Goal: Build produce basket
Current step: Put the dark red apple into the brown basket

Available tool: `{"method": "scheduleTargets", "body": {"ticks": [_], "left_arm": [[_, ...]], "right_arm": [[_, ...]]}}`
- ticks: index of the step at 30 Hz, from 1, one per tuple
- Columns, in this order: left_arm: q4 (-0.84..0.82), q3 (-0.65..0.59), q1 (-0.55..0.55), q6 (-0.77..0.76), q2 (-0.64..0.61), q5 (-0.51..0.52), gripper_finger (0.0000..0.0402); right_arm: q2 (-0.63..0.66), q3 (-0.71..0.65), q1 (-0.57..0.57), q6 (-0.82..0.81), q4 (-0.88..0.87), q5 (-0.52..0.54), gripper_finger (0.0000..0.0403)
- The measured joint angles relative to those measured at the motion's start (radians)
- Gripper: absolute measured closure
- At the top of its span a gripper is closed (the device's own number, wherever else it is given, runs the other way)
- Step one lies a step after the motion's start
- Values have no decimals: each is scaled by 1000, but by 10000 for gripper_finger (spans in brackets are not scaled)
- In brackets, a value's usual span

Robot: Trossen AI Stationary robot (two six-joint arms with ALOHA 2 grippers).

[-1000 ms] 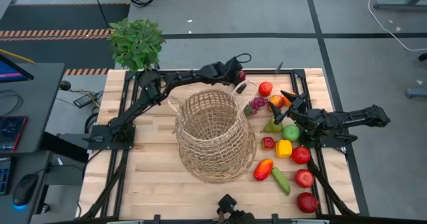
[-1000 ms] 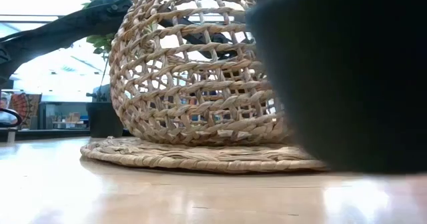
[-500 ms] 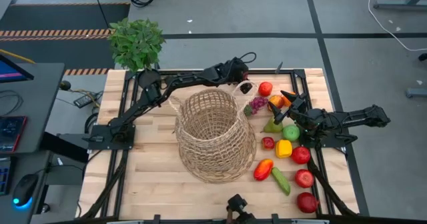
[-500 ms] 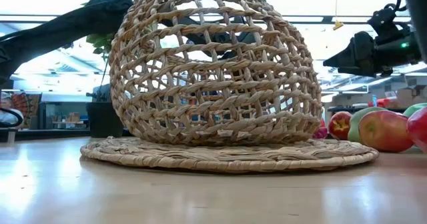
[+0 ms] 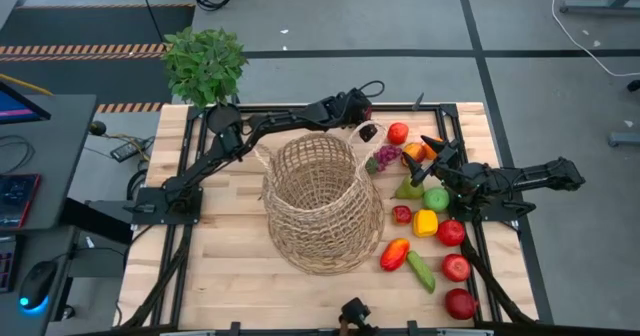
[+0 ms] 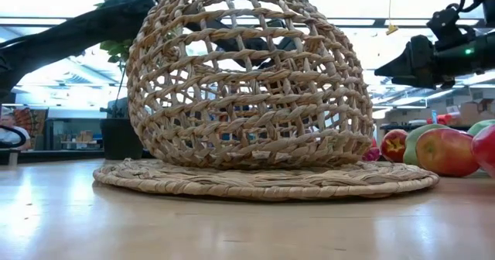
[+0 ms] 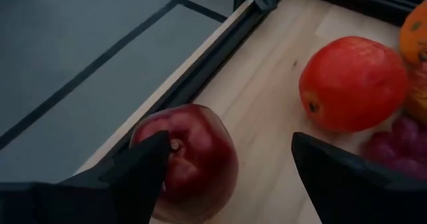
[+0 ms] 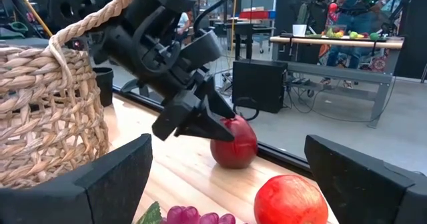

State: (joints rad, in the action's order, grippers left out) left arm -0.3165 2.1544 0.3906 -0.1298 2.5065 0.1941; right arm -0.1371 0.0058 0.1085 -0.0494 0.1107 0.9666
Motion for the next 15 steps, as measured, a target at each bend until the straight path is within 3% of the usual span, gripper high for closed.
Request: {"method": "scheduleTargets", "body": {"ticks": [2, 7, 9, 15], "left_arm": [[-32, 12, -5, -29, -2, -16, 79], [-164, 83, -24, -59, 2, -238, 79], [-213, 133, -35, -12, 11, -275, 80], [-188, 196, -47, 145, -5, -119, 93]], "right_arm": [[0, 0, 0, 0, 2, 0, 7], [0, 0, 0, 0, 3, 0, 7], [0, 0, 0, 0, 4, 0, 7], [0, 0, 0, 0, 5, 0, 7]]}}
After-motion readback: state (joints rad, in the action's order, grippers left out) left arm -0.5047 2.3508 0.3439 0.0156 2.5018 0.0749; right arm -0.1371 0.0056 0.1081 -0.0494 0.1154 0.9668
